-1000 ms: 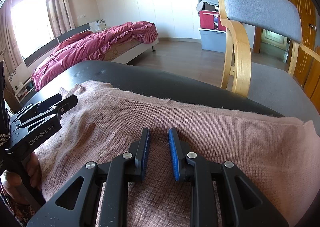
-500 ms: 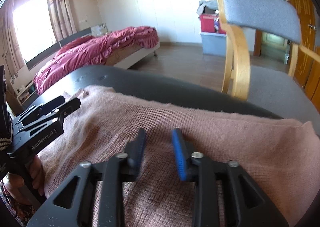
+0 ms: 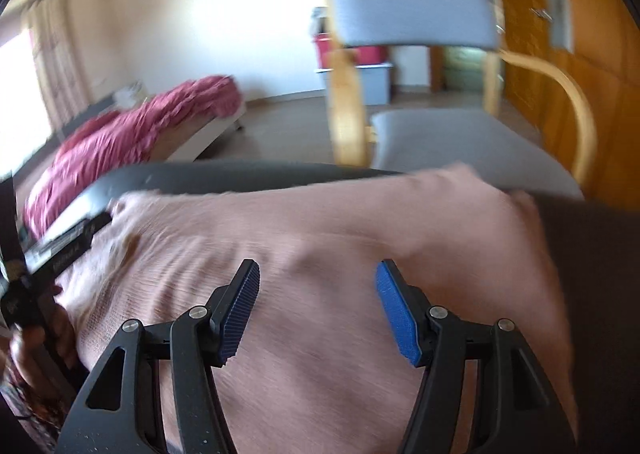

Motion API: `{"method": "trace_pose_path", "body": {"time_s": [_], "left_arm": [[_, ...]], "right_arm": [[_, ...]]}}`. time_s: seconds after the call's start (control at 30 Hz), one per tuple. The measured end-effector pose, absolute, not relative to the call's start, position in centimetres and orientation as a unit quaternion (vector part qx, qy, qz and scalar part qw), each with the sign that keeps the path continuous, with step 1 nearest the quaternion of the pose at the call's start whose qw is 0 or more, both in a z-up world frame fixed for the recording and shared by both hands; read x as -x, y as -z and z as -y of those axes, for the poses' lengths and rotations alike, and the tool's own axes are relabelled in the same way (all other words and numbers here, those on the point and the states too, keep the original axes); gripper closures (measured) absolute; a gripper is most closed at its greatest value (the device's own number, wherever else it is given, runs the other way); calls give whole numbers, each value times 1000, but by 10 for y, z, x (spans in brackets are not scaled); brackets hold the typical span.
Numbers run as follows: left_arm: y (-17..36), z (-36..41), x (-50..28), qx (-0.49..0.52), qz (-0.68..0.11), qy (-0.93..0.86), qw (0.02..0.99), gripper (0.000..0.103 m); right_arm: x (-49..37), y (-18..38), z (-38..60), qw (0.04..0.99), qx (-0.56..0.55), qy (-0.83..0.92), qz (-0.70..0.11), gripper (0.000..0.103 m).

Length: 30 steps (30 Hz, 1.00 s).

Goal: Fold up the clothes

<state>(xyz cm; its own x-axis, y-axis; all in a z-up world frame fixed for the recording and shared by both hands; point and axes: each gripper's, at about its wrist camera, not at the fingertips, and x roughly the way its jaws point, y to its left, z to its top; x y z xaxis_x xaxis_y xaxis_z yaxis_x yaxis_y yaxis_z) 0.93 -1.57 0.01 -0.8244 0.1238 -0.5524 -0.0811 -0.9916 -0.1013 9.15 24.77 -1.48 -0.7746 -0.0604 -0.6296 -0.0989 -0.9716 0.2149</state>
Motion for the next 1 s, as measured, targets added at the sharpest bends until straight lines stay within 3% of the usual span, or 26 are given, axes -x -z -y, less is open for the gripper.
{"method": "trace_pose_path", "body": {"time_s": [0.23,0.33,0.7,1.0], "left_arm": [[-2,16,-26,291,36,-953,78,52],[-4,10,-34,285,21,-955,85,52],[-7,-16,-51,296,-39,-951,81,52],[-14,-75,-88,301,-72,-941,139,52]], "right_arm": [[-142,10,-321,99,335,-922,-167,38],[-159,13,-342,112,342,-914,-186,34],[-157,42,-372,78,366,-893,-248,33],[-128,47,-367,-4,363,-891,-272,32]]}}
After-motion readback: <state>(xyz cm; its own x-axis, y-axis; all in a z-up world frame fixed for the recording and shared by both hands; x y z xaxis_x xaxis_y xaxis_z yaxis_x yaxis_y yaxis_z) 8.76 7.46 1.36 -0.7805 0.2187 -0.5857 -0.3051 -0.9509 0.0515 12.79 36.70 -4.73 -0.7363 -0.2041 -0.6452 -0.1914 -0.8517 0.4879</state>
